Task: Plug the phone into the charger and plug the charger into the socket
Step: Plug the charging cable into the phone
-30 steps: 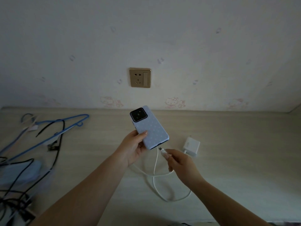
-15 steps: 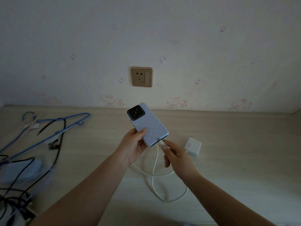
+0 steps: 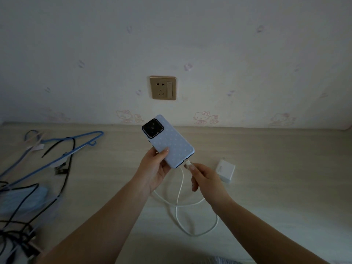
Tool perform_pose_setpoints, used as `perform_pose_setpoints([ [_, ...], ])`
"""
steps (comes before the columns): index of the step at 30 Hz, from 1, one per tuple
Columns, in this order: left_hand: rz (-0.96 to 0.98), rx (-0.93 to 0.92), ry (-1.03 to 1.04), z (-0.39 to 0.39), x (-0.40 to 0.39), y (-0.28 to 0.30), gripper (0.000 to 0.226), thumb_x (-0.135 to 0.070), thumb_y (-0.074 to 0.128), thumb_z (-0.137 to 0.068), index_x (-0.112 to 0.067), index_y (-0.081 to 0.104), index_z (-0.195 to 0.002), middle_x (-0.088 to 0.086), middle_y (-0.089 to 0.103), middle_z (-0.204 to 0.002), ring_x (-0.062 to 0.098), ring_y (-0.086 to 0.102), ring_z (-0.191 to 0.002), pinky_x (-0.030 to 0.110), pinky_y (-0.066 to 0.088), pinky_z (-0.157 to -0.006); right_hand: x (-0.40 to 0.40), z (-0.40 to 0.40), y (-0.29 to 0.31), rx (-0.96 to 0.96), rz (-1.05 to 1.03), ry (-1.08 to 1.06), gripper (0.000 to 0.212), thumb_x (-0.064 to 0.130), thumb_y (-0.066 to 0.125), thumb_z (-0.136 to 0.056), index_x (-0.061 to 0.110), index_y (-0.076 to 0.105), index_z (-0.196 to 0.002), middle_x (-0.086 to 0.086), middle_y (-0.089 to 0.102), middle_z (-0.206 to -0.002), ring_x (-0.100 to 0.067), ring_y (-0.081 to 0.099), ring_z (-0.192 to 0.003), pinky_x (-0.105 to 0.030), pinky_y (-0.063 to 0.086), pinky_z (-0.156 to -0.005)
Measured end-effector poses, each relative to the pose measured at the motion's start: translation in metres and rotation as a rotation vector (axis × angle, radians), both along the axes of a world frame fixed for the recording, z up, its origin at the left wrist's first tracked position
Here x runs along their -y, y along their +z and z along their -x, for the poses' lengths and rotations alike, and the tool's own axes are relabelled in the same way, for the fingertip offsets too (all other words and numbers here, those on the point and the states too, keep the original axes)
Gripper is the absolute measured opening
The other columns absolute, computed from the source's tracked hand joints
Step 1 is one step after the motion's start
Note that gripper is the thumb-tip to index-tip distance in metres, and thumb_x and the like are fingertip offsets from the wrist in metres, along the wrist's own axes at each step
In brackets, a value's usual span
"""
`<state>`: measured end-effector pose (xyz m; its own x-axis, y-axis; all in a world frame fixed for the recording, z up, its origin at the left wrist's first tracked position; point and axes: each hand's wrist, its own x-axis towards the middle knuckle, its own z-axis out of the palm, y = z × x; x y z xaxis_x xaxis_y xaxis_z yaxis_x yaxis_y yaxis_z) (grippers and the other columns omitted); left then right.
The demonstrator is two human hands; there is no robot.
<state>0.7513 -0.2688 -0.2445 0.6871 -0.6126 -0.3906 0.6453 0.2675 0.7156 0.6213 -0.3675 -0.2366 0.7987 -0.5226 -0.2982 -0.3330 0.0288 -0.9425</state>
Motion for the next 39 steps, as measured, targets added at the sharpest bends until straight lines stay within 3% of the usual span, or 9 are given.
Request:
perform_pose_setpoints([
  [6,0.022,0.033,0.025,0.002,0.001,-0.001,0.028,-0.008,0.052,-0.089,-0.008,0.055,-0.117,0.008,0.067,-0.113,0.018,0.07,-0.095,0.028,0.059,-0.073,0.001,-0.006,-0.006,-0.059,-0.031,-0.005,0.02,0.035,0.05,-0.091,0.03,0.066,-0.08,0.008,0.052,-0.041,-0.003,0.052,-0.043,-0.03,0.045,-0.068],
  [14,-0.043,0.056,0.029,0.004,-0.005,-0.005,0.035,-0.009,0.054,-0.088,-0.006,0.053,-0.122,0.011,0.064,-0.118,0.022,0.067,-0.101,0.028,0.059,-0.07,0.006,-0.01,-0.011,-0.102,-0.105,0.037,0.02,0.033,0.052,-0.091,0.026,0.068,-0.081,0.006,0.056,-0.049,-0.007,0.056,-0.048,-0.035,0.048,-0.074],
  [17,-0.062,0.049,0.034,0.006,-0.011,-0.008,0.031,-0.011,0.055,-0.088,-0.01,0.055,-0.118,0.008,0.066,-0.114,0.02,0.068,-0.098,0.027,0.058,-0.069,0.005,-0.011,-0.012,-0.112,-0.132,0.072,0.02,0.032,0.052,-0.091,0.022,0.068,-0.085,0.003,0.058,-0.054,-0.009,0.058,-0.05,-0.029,0.05,-0.076],
  [21,-0.086,0.022,0.061,0.009,-0.018,-0.011,0.03,-0.009,0.054,-0.088,-0.008,0.054,-0.118,0.007,0.067,-0.11,0.019,0.068,-0.095,0.026,0.059,-0.066,0.0,-0.011,-0.014,-0.128,-0.138,0.1,0.019,0.031,0.052,-0.092,0.022,0.067,-0.083,0.003,0.058,-0.055,-0.008,0.057,-0.048,-0.021,0.048,-0.065],
  [32,-0.167,0.057,0.031,-0.005,-0.032,-0.018,0.029,-0.009,0.055,-0.088,-0.008,0.056,-0.117,0.009,0.067,-0.113,0.022,0.067,-0.099,0.028,0.06,-0.07,0.0,-0.023,-0.022,-0.2,-0.057,0.21,0.016,0.031,0.054,-0.09,0.021,0.066,-0.086,0.004,0.064,-0.061,-0.004,0.06,-0.05,-0.017,0.049,-0.065],
  [34,-0.21,0.071,0.014,-0.009,-0.039,-0.023,0.028,-0.009,0.056,-0.088,-0.008,0.057,-0.116,0.009,0.067,-0.112,0.021,0.067,-0.098,0.028,0.06,-0.069,0.006,-0.025,-0.029,-0.242,0.008,0.2,0.018,0.03,0.055,-0.09,0.017,0.067,-0.093,0.002,0.066,-0.07,-0.002,0.061,-0.057,-0.017,0.048,-0.067],
  [36,-0.256,0.09,-0.003,-0.012,-0.048,-0.029,0.026,-0.009,0.055,-0.088,-0.01,0.057,-0.114,0.008,0.067,-0.11,0.021,0.067,-0.096,0.03,0.06,-0.071,0.019,-0.023,-0.039,-0.307,0.179,0.128,0.025,0.034,0.056,-0.089,0.018,0.068,-0.103,0.001,0.066,-0.083,-0.012,0.064,-0.077,-0.025,0.046,-0.075],
  [39,-0.359,0.151,-0.009,-0.019,-0.066,-0.037,0.024,-0.011,0.054,-0.089,-0.014,0.055,-0.113,0.006,0.066,-0.109,0.022,0.065,-0.096,0.033,0.059,-0.071,0.051,-0.01,-0.056,-0.408,0.403,-0.131,0.034,0.034,0.06,-0.086,0.014,0.066,-0.113,-0.006,0.07,-0.102,-0.025,0.064,-0.099,-0.026,0.041,-0.079],
])
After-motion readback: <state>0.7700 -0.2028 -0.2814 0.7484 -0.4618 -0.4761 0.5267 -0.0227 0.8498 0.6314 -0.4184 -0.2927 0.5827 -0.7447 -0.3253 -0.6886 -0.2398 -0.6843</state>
